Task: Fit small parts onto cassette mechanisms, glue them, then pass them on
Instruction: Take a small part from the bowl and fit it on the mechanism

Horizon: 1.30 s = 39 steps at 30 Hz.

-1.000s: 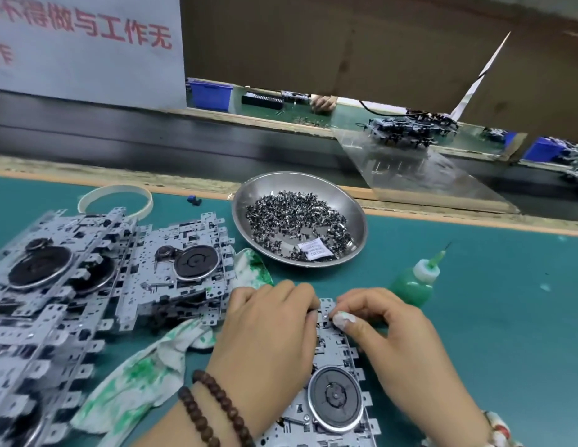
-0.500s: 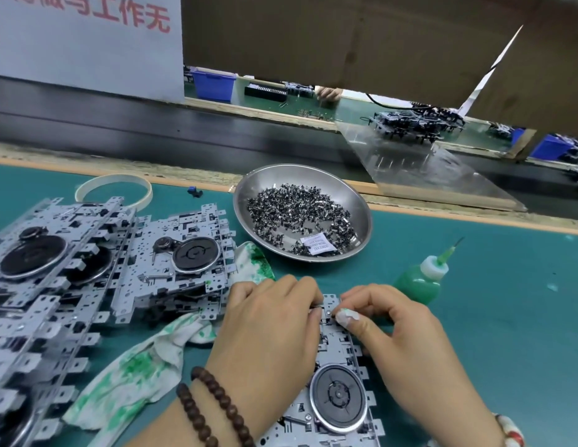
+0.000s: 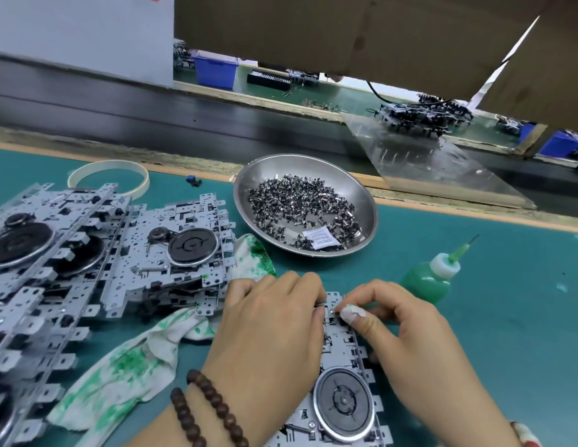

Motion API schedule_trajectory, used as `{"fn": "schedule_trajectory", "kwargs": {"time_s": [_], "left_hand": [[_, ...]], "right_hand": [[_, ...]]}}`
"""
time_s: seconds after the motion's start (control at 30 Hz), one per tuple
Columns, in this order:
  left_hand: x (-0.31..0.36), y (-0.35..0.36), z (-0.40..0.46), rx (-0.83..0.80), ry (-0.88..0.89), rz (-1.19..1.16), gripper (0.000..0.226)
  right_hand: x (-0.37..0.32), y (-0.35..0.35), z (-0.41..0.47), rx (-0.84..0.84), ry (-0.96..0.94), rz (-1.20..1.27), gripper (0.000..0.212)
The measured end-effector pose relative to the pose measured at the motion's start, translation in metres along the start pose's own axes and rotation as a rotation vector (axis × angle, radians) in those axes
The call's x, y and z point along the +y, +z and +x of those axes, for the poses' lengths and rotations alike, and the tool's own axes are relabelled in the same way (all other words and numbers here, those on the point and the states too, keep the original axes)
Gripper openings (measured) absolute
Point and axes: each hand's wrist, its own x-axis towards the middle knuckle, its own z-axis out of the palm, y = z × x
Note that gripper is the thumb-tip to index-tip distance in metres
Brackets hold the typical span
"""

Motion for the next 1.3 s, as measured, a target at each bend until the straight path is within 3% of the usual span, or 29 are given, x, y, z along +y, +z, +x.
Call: {"fn": "schedule_trajectory", "kwargs": {"time_s": [0.3, 0.43, 0.6, 0.73, 1.03, 1.3], "left_hand": [[-0.0011, 0.0022, -0.0006, 0.014, -0.020, -0.037, 0.004], [0.0000, 0.0022, -0.0005, 0.015, -0.028, -0.086, 0.015], [-0.0009, 0.0049, -0.0027, 0.065, -0.029, -0.093, 0.009], [0.0020, 0.0039, -0.0012, 0.042, -0.043, -0.103, 0.017], [0.0008, 0.0088, -0.0031, 0.070, -0.048, -0.081, 0.004], [0.0016, 0.0075, -0.0023, 0.067, -0.050, -0.072, 0.004]], "right_hand": [[0.0010, -0.0002, 0.0033, -0.103, 0.136, 0.282, 0.018], [0.0012, -0.0011, 0.0040, -0.108, 0.149, 0.318, 0.020], [0.0017, -0.0017, 0.0027, -0.080, 0.112, 0.193, 0.017], [0.0002, -0.0016, 0.0013, -0.050, 0.059, 0.072, 0.005], [0.0000, 0.0014, -0.0017, 0.044, -0.137, -0.164, 0.014], [0.0014, 0.0012, -0.0011, 0.070, -0.090, -0.117, 0.016]]}}
